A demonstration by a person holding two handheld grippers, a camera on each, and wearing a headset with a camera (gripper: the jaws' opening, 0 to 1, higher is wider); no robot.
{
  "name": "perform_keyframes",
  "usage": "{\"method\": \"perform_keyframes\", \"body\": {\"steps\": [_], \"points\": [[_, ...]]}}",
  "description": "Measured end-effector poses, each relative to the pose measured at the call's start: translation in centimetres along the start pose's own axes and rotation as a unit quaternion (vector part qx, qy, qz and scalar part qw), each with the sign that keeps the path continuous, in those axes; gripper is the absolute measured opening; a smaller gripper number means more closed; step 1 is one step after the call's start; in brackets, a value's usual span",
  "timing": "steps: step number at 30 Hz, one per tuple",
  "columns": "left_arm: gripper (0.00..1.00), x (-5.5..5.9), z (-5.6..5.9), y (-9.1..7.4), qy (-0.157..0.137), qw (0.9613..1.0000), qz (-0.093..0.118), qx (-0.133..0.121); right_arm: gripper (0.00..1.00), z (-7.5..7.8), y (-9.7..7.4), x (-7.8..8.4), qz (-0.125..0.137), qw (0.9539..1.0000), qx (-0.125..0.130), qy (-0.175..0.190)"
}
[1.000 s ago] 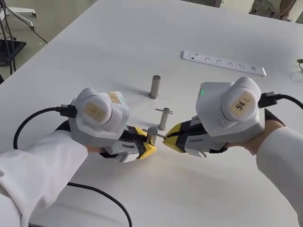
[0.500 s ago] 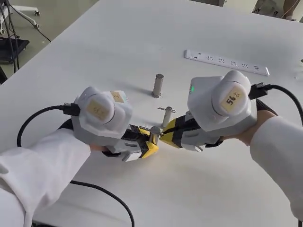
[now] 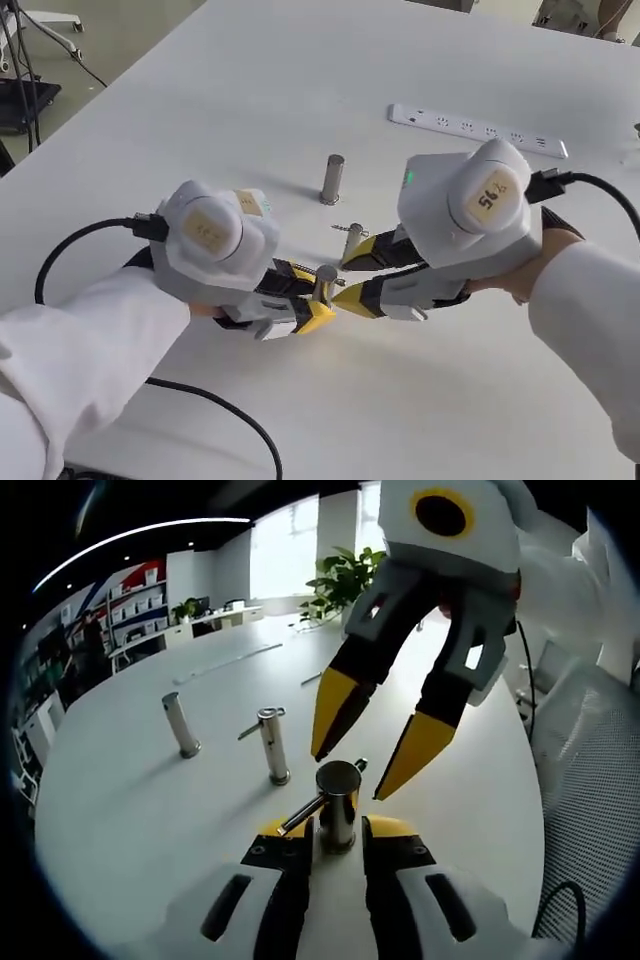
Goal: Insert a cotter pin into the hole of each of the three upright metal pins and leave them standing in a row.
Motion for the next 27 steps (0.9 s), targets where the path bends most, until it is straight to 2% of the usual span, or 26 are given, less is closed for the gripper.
{"method": "perform_keyframes", "body": {"steps": [3,7,10,15,17,19,20,21,27], "points": [[0.29,-0.3,-0.1,-0.5,-0.012,0.9998,0.014,0.012,0.19,-0.1,-0.2,0.0,0.011,0.9998,-0.002,0.016],[0.42,0.0,0.1,-1.2,-0.009,0.9995,0.008,0.028,0.19,-0.2,-0.2,0.1,0.022,0.9993,-0.003,0.03],[0.44,0.4,0.2,-1.8,-0.019,0.9993,0.007,0.033,0.19,-0.3,0.1,0.2,0.023,0.9991,-0.005,0.035],[0.55,1.1,0.4,-2.8,-0.048,0.9983,0.021,0.023,0.18,-0.7,0.3,0.1,0.028,0.9988,-0.01,0.038],[0.58,1.3,0.5,-3.2,-0.051,0.9981,0.027,0.02,0.18,-0.9,0.5,-0.1,0.033,0.9983,-0.015,0.045],[0.63,1.3,0.5,-3.7,-0.063,0.997,0.044,0.007,0.17,-0.8,0.9,-0.1,0.033,0.9981,-0.018,0.049],[0.69,1.3,0.4,-3.9,-0.079,0.9948,0.063,-0.008,0.16,-0.9,1.0,-0.1,0.033,0.9981,-0.018,0.049],[0.73,1.3,0.4,-4.1,-0.085,0.9939,0.07,-0.012,0.16,-0.9,1.2,-0.2,0.032,0.9981,-0.018,0.049],[0.87,1.5,0.7,-5.8,-0.096,0.9927,0.07,-0.018,0.16,-0.9,1.5,-0.2,0.035,0.9977,-0.016,0.056]]}}
Point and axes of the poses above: the centre of the closed fingertips' face, and the gripper's own axes: y roughly forward along the fingers, z roughly to its right, x roughly out of its underside, the point moved 10 cm from there along -y, roughly backward along the fingers, and after that the axes turned 12 degrees about y, right-handed, at the moved point
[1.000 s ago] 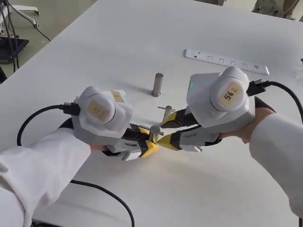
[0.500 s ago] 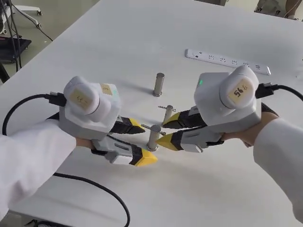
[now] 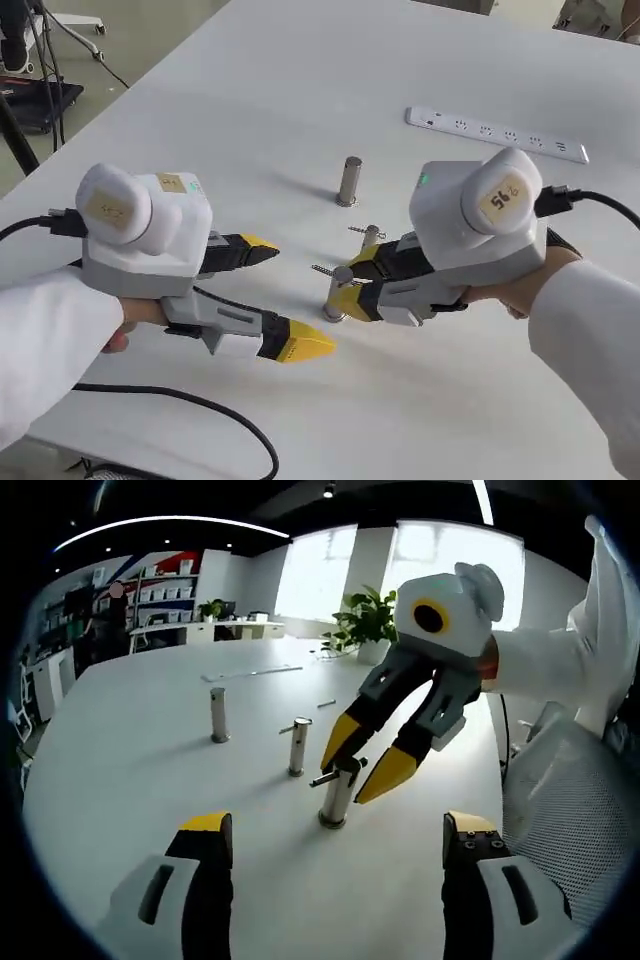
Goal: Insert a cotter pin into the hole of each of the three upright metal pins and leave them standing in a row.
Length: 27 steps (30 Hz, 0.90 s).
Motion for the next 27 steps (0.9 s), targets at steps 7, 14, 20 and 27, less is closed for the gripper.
{"method": "perform_keyframes", "body": {"steps": [7,14,20,27], "points": [[0.99,0.2,0.2,-1.9,-0.006,0.9999,0.004,-0.016,0.14,0.1,0.3,0.1,0.006,0.9999,-0.004,0.008],[1.0,1.4,0.3,-3.2,-0.019,0.9991,-0.016,-0.034,0.13,0.2,1.0,-0.1,0.008,0.9999,-0.005,0.008],[0.99,2.2,0.2,-3.9,-0.031,0.9979,-0.028,-0.048,0.1,0.4,1.2,-0.3,0.01,0.9999,-0.006,0.013],[0.99,2.2,0.3,-4.3,-0.036,0.9973,-0.025,-0.058,0.09,0.4,1.1,-0.3,0.006,0.9999,-0.011,0.001]]}}
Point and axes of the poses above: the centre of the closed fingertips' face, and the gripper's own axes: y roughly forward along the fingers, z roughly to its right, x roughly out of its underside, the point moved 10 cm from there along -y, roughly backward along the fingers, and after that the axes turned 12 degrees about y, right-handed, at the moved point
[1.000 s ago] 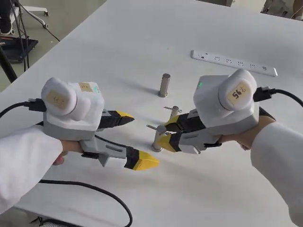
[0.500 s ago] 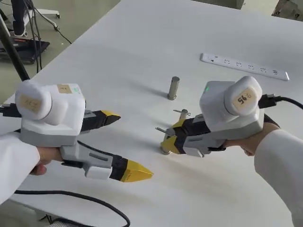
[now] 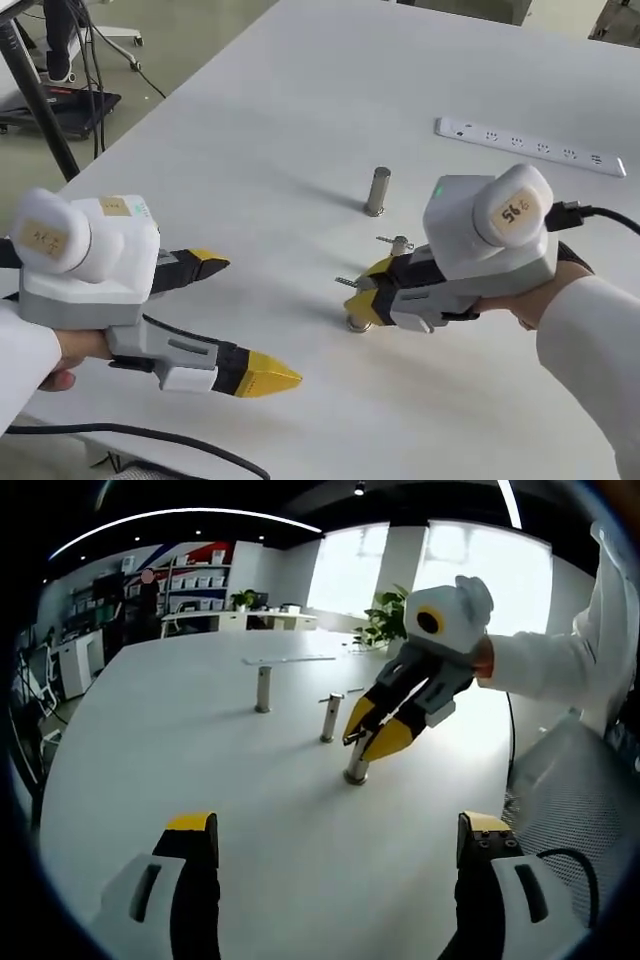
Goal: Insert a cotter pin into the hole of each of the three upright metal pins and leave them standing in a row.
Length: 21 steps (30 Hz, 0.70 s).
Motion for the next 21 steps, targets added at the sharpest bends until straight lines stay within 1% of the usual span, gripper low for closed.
{"method": "perform_keyframes", "body": {"steps": [3,6,7,9,11,12,14,17,20,21], "points": [[0.99,-0.2,0.0,-0.1,0.003,1.0,-0.001,-0.002,0.09,0.0,0.0,0.0,0.001,1.0,0.0,-0.005],[0.99,-0.4,0.0,-0.2,0.005,1.0,-0.001,-0.003,0.09,-0.1,-0.2,0.1,0.002,0.9995,-0.006,-0.031],[0.99,-0.5,0.0,-0.2,0.005,1.0,-0.002,-0.004,0.09,-0.1,-0.2,0.2,0.002,0.9995,-0.007,-0.032],[0.99,-0.6,0.0,-0.2,0.005,1.0,-0.006,-0.005,0.09,-0.2,-0.6,0.1,0.01,0.9991,-0.014,-0.04],[0.99,-0.7,0.0,-0.1,0.007,0.9999,-0.006,-0.007,0.09,-0.1,-1.1,0.0,0.021,0.9988,-0.021,-0.039],[0.99,-0.8,-0.1,-0.1,0.003,0.9999,-0.005,-0.01,0.09,0.0,-1.5,-0.2,0.026,0.9984,-0.024,-0.044],[0.99,-1.0,0.0,0.0,0.002,0.9999,-0.004,-0.009,0.09,0.2,-2.0,-0.3,0.028,0.998,-0.028,-0.048],[0.99,-1.1,0.0,0.2,-0.001,0.9999,-0.004,-0.011,0.09,1.1,-3.2,-0.2,0.028,0.9969,-0.035,-0.065],[0.99,-1.1,0.0,0.3,-0.004,0.9999,-0.003,-0.011,0.09,2.0,-4.1,0.4,0.028,0.9967,-0.029,-0.071],[0.99,-1.0,0.1,0.4,-0.005,0.9999,-0.003,-0.011,0.09,2.6,-4.5,0.7,0.026,0.9969,-0.029,-0.069]]}}
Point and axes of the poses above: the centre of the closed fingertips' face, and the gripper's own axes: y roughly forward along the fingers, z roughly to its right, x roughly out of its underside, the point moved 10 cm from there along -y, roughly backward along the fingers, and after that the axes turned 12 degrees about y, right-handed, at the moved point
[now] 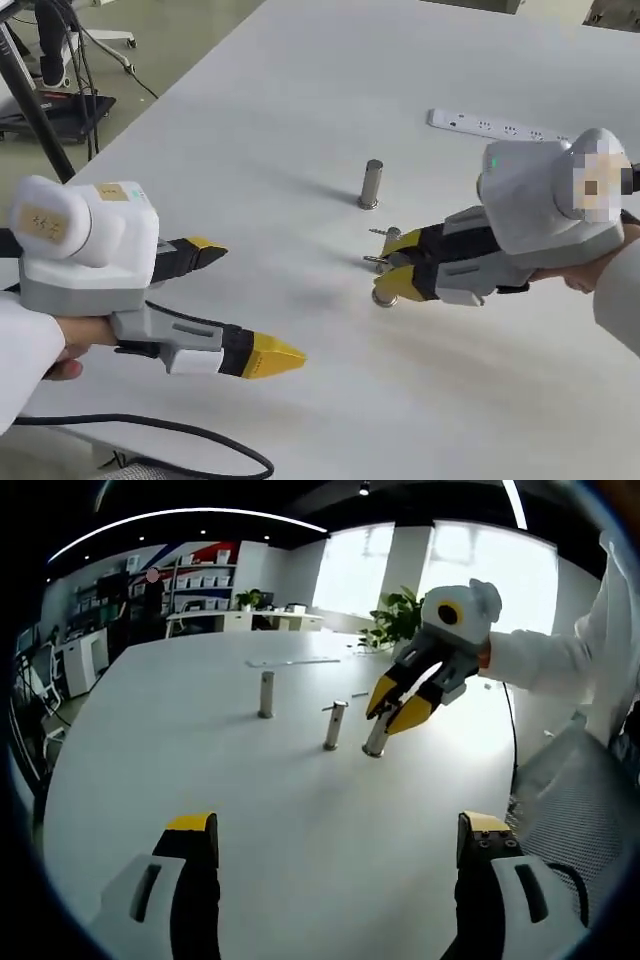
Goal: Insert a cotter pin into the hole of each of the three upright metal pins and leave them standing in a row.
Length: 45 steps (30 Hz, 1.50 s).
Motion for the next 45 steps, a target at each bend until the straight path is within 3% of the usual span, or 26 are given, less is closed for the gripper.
{"method": "perform_keyframes", "body": {"steps": [4,9,11,15,22,35,45], "points": [[0.99,0.6,0.4,0.0,0.001,0.9998,-0.016,0.009,0.09,1.0,-1.6,1.6,-0.009,0.9998,0.006,0.014],[0.99,0.7,0.6,-0.1,-0.012,0.9996,-0.019,0.016,0.09,2.1,-3.0,3.2,-0.023,0.9994,0.02,0.017],[0.99,0.4,0.6,-0.1,0.002,0.9998,-0.014,0.016,0.09,2.5,-3.3,3.6,-0.026,0.9992,0.021,0.019],[0.99,-0.2,0.8,0.0,0.002,0.9997,-0.008,0.022,0.09,3.7,-3.8,4.3,-0.023,0.9991,0.017,0.03],[0.99,-0.6,0.8,-0.2,0.002,0.9996,-0.01,0.025,0.09,5.9,-3.4,4.6,-0.01,0.9996,0.008,0.023],[0.99,0.3,0.7,-1.0,-0.005,0.9994,-0.032,0.015,0.09,6.5,-2.1,4.7,-0.002,0.9996,-0.002,0.028],[0.99,0.1,0.9,-0.9,-0.008,0.9992,-0.036,0.014,0.09,6.4,-1.7,4.5,0.002,0.9997,-0.009,0.021]]}}
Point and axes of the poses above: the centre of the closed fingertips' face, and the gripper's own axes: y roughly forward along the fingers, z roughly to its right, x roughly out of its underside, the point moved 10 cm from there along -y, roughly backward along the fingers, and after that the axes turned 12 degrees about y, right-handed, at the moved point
